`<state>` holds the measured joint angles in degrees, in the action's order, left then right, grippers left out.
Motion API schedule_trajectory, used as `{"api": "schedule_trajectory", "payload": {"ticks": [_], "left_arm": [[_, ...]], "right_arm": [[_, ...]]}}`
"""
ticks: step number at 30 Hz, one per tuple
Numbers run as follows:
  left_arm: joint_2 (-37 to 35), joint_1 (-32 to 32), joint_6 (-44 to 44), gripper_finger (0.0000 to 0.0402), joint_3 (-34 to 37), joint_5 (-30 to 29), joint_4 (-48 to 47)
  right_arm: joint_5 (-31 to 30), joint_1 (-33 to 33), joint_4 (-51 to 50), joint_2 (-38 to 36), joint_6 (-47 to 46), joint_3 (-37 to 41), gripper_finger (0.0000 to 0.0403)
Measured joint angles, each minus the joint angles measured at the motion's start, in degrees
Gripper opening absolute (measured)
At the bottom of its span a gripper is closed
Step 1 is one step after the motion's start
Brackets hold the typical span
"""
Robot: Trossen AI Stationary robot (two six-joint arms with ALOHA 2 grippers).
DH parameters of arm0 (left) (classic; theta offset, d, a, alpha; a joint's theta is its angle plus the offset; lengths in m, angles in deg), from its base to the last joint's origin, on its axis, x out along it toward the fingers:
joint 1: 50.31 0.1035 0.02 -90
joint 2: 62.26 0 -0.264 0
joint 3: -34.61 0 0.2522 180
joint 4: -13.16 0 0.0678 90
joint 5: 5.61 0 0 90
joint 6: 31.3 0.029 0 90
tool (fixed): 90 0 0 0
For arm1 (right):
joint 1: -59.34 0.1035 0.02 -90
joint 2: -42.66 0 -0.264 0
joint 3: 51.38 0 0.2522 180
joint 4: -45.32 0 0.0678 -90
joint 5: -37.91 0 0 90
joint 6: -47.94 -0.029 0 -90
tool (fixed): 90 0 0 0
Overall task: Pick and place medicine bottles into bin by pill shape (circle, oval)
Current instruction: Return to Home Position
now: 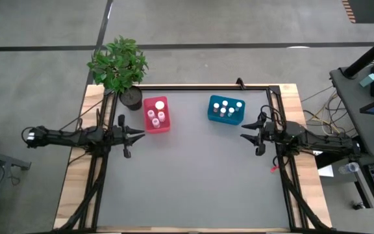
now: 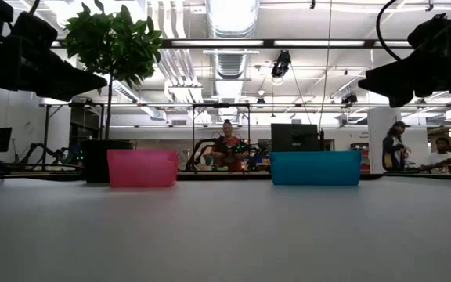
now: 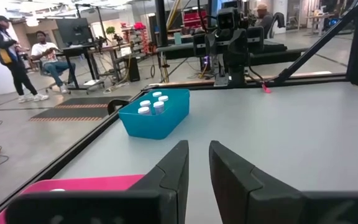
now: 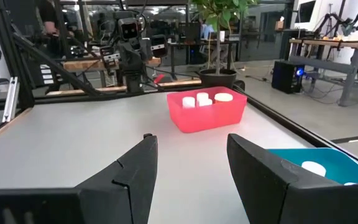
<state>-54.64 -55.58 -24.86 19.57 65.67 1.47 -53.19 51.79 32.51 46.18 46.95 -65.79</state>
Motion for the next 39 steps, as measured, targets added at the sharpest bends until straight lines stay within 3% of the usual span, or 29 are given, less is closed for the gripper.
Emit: {"api": "schedule_trajectory", "payload": {"ticks": [39], "left_arm": [[5.4,0.0,0.0,0.0047,-0.1,0.0,0.5]], "right_arm": [[-0.1,0.0,-0.1,0.0,0.1,0.0,0.0183]]}}
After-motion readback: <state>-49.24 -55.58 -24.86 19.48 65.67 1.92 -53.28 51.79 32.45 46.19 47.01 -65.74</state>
